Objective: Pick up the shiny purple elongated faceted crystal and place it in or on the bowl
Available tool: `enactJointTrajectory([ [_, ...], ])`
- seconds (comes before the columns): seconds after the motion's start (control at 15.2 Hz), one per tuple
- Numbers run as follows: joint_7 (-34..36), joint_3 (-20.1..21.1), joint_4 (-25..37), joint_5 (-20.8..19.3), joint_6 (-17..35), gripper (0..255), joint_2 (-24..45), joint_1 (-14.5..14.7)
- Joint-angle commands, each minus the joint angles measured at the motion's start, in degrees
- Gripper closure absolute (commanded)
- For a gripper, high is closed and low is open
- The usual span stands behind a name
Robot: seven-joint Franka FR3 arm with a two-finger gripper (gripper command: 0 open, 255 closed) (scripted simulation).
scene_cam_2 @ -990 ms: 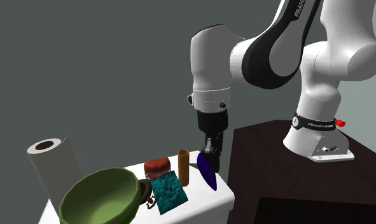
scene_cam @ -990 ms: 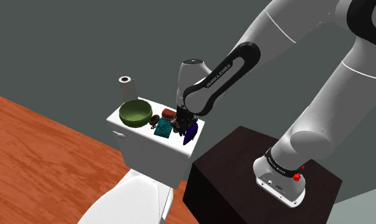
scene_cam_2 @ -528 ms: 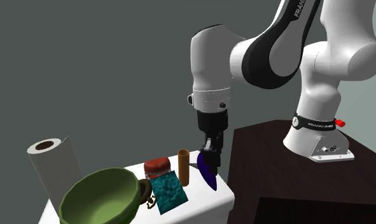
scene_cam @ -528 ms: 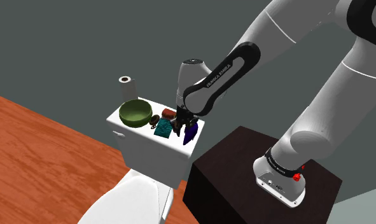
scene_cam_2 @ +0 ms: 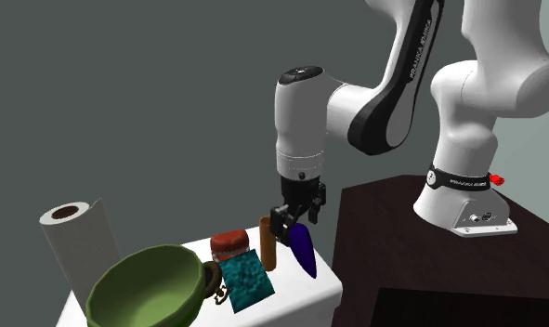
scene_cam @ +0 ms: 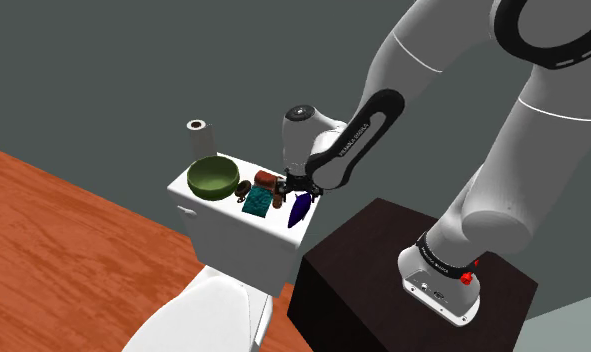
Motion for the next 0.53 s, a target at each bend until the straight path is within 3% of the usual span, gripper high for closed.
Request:
enactJointTrajectory([
  [0.0,10.74,-3.89,0.55,-6.22,-1.31,0,0.78,1.95],
  [0.46,14.32,-6.74,1.37,-11.11,3.85,0,6.92,3.02],
])
